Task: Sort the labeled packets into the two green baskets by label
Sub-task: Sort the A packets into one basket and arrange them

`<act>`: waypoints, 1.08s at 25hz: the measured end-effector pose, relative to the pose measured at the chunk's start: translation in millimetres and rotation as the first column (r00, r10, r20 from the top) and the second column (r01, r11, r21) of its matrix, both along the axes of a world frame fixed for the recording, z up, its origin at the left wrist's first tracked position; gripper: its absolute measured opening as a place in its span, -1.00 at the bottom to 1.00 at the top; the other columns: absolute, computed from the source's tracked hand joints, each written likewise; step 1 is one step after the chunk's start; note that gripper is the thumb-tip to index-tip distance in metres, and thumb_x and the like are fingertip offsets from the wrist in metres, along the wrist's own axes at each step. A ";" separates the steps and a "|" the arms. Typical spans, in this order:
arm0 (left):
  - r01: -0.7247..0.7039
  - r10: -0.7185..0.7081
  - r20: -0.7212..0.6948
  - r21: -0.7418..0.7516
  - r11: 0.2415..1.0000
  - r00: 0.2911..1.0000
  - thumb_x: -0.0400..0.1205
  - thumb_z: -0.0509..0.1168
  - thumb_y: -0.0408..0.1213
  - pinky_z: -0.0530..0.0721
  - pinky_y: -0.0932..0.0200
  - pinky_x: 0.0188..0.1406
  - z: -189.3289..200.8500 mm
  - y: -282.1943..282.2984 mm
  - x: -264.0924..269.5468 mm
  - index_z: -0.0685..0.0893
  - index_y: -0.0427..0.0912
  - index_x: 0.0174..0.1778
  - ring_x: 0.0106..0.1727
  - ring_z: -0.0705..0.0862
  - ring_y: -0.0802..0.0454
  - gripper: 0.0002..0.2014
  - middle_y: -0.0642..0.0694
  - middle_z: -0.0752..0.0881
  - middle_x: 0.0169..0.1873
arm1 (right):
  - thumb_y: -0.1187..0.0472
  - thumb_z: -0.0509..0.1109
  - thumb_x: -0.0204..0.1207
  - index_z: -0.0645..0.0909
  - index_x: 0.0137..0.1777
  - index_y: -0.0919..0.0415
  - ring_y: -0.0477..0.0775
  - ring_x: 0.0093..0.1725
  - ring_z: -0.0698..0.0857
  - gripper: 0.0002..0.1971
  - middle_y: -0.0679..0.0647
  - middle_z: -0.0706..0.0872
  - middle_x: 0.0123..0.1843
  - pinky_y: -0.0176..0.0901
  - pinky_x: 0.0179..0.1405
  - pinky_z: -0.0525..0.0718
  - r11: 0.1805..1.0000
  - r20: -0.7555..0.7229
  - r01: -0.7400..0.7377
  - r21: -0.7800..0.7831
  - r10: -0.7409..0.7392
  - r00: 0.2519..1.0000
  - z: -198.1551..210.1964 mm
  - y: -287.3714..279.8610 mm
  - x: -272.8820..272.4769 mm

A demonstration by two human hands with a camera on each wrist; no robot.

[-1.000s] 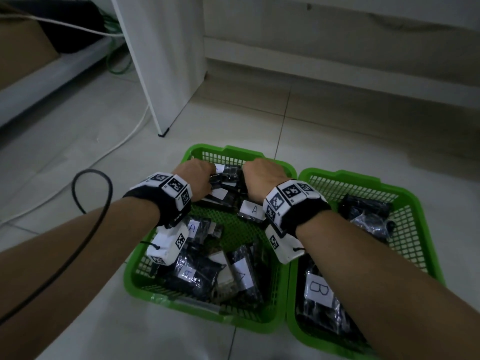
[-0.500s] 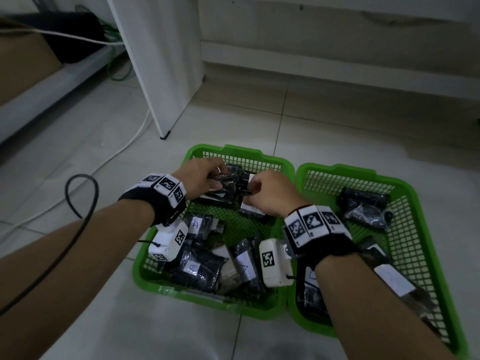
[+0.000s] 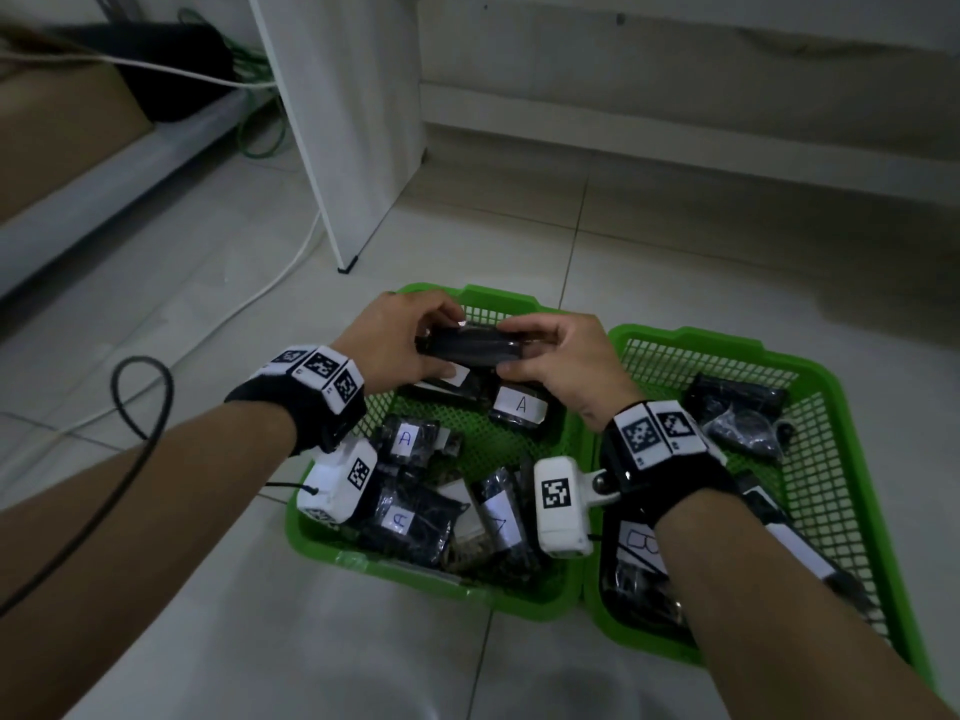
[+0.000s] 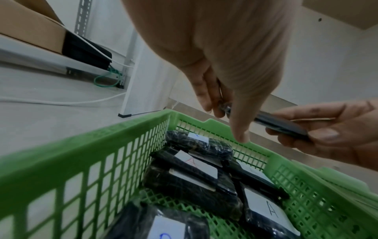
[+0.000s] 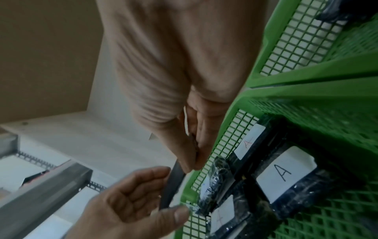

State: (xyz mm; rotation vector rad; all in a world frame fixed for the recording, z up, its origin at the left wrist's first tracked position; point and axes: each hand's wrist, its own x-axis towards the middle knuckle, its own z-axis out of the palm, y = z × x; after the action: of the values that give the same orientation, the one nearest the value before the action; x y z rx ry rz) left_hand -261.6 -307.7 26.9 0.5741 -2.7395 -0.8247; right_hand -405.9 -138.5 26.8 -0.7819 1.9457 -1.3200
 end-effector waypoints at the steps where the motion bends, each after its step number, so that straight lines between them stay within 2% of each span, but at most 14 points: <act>1: -0.014 0.014 -0.016 -0.021 1.000 1.000 0.26 0.69 -0.21 0.70 0.10 0.16 0.2 0.0 0.7 0.69 -0.01 0.20 0.02 0.73 0.12 -0.42 0.05 0.79 0.05 | 0.52 0.71 0.20 0.82 0.18 0.12 -0.02 -0.04 0.87 -0.46 0.02 0.88 0.01 -0.15 0.08 0.83 1.000 -0.018 0.013 -0.010 -0.013 1.000 -1.9 -0.3 0.5; 3: -0.016 0.014 -0.053 -0.042 0.999 0.998 0.29 0.68 -0.21 0.70 0.03 0.17 -0.1 0.3 1.6 0.75 -0.02 0.18 0.01 0.74 0.09 -0.48 0.04 0.80 0.03 | 0.50 0.74 0.17 0.81 0.18 0.17 -0.08 -0.10 0.86 -0.45 0.00 0.86 0.02 -0.21 0.02 0.83 1.000 -0.105 0.022 -0.019 -0.023 0.994 -4.7 -0.6 5.4; 5: -0.011 0.011 -0.062 -0.002 1.000 0.998 0.43 0.61 -0.16 0.74 0.01 0.08 -1.6 -1.0 1.4 0.80 -0.03 0.11 -0.06 0.76 0.06 -0.67 0.02 0.82 -0.05 | 0.45 0.70 0.30 0.82 0.15 0.23 -0.05 -0.21 0.85 -0.61 0.04 0.85 -0.07 -0.19 -0.10 0.85 0.999 -0.157 0.031 -0.028 -0.035 0.987 -8.6 -2.6 8.1; 6: -0.019 0.024 -0.064 0.085 0.996 0.998 0.51 0.55 -0.16 0.77 0.00 -0.01 -2.4 -1.6 1.8 0.80 -0.06 0.09 -0.11 0.78 0.03 -0.75 -0.03 0.82 -0.09 | 0.42 0.63 0.43 0.81 0.11 0.29 0.05 -0.29 0.83 -0.74 0.09 0.84 -0.15 -0.13 -0.22 0.86 0.999 -0.120 0.035 -0.024 -0.037 0.992 -9.8 -2.7 7.4; 8: -0.061 0.096 -0.075 0.381 0.923 0.993 0.64 0.41 -0.36 0.81 0.08 -0.13 -3.2 -1.3 0.9 0.73 -0.21 0.18 -0.17 0.84 -0.06 -0.80 -0.20 0.83 -0.07 | 0.39 0.48 0.61 0.75 0.09 0.41 0.13 -0.43 0.72 -0.89 0.21 0.77 -0.27 -0.09 -0.46 0.80 1.000 0.024 0.024 0.005 -0.024 0.999 -10.0 -0.9 3.1; 9: -0.078 0.133 -0.074 0.498 0.863 0.988 0.67 0.31 -0.49 0.82 0.14 -0.14 -3.9 -0.1 0.3 0.67 -0.31 0.24 -0.18 0.85 -0.07 -0.78 -0.30 0.82 -0.04 | 0.39 0.44 0.65 0.71 0.10 0.44 0.12 -0.45 0.68 -0.89 0.25 0.75 -0.28 -0.10 -0.51 0.76 1.000 0.084 0.020 0.020 -0.021 0.996 -9.5 0.9 1.1; 11: -0.119 0.204 -0.078 0.596 0.794 0.976 0.70 0.19 -0.61 0.81 0.21 -0.19 -2.0 -0.7 0.8 0.62 -0.44 0.25 -0.26 0.85 -0.02 -0.77 -0.41 0.78 -0.02 | 0.42 0.40 0.67 0.64 0.20 0.39 0.15 -0.44 0.69 -0.86 0.29 0.76 -0.26 -0.08 -0.51 0.75 1.000 0.129 0.012 0.017 -0.014 0.992 -6.3 2.2 -0.4; 13: -0.132 0.256 -0.093 0.663 0.737 0.962 0.68 0.20 -0.63 0.82 0.18 -0.19 2.8 -0.1 0.8 0.64 -0.43 0.22 -0.30 0.83 -0.01 -0.76 -0.44 0.77 -0.02 | 0.45 0.38 0.67 0.56 0.32 0.29 0.19 -0.43 0.69 -0.74 0.30 0.77 -0.27 -0.05 -0.53 0.73 1.000 0.137 0.013 -0.001 -0.012 0.991 -3.9 2.9 0.2; 15: -0.134 0.282 -0.095 0.710 0.691 0.955 0.64 0.30 -0.58 0.83 0.09 -0.12 5.7 -1.4 1.2 0.67 -0.33 0.26 -0.23 0.82 -0.12 -0.72 -0.39 0.79 -0.04 | 0.43 0.39 0.67 0.53 0.37 0.25 0.16 -0.46 0.68 -0.69 0.29 0.78 -0.28 -0.03 -0.53 0.71 1.000 0.109 -0.010 0.016 0.008 0.994 -2.4 0.5 2.2; 17: -0.143 0.244 -0.063 0.657 0.741 0.968 0.61 0.39 -0.51 0.83 0.10 -0.14 4.7 -2.3 3.0 0.69 -0.29 0.25 -0.19 0.82 -0.20 -0.71 -0.35 0.81 -0.08 | 0.41 0.41 0.66 0.57 0.36 0.23 0.15 -0.45 0.69 -0.70 0.32 0.80 -0.24 0.02 -0.48 0.73 0.999 0.070 -0.006 0.044 0.003 0.998 0.0 -5.3 3.3; 19: -0.195 0.249 -0.025 0.547 0.814 0.968 0.60 0.43 -0.43 0.81 0.20 -0.20 -1.4 -6.6 5.3 0.75 -0.25 0.16 -0.22 0.83 -0.14 -0.78 -0.29 0.83 -0.11 | 0.37 0.43 0.65 0.62 0.28 0.19 0.14 -0.42 0.72 -0.76 0.32 0.84 -0.18 0.11 -0.39 0.80 0.995 0.017 0.051 0.083 -0.053 0.998 2.8 -12.2 2.2; 22: -0.258 0.252 0.054 0.167 0.952 0.966 0.58 0.47 -0.28 0.71 0.28 -0.15 -12.1 -19.4 8.6 0.81 -0.06 0.11 -0.17 0.80 0.04 -0.80 -0.06 0.83 -0.13 | 0.26 0.49 0.59 0.69 0.06 0.17 0.16 -0.42 0.81 -0.91 0.23 0.84 -0.25 0.15 -0.41 0.85 0.972 -0.124 0.072 0.225 -0.045 0.991 3.2 -16.9 -0.5; 25: -0.178 0.197 0.162 -0.125 0.976 0.967 0.60 0.45 -0.26 0.68 0.07 0.14 -25.7 -25.1 6.0 0.80 -0.11 0.20 0.04 0.76 -0.13 -0.75 -0.18 0.82 0.03 | 0.21 0.53 0.54 0.75 -0.19 0.23 0.18 -0.39 0.84 -0.89 0.19 0.83 -0.31 0.14 -0.38 0.86 0.939 -0.275 0.047 0.340 0.051 0.960 -4.3 -9.9 -3.7; 27: -0.125 0.166 0.152 -0.249 0.960 0.974 0.60 0.40 -0.30 0.65 -0.01 0.14 -33.1 -19.7 3.1 0.77 -0.18 0.21 0.09 0.72 -0.23 -0.74 -0.24 0.77 0.09 | 0.21 0.54 0.51 0.78 -0.24 0.22 0.15 -0.31 0.83 -0.87 0.16 0.84 -0.27 0.04 -0.27 0.86 0.918 -0.356 0.033 0.395 0.121 0.926 -13.0 -1.9 -5.6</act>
State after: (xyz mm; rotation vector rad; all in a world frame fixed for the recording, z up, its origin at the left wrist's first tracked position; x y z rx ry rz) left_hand -258.5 -327.4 -6.2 0.8177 -2.8490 -0.4210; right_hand -411.5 -140.5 13.8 -0.9122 2.3762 -0.7382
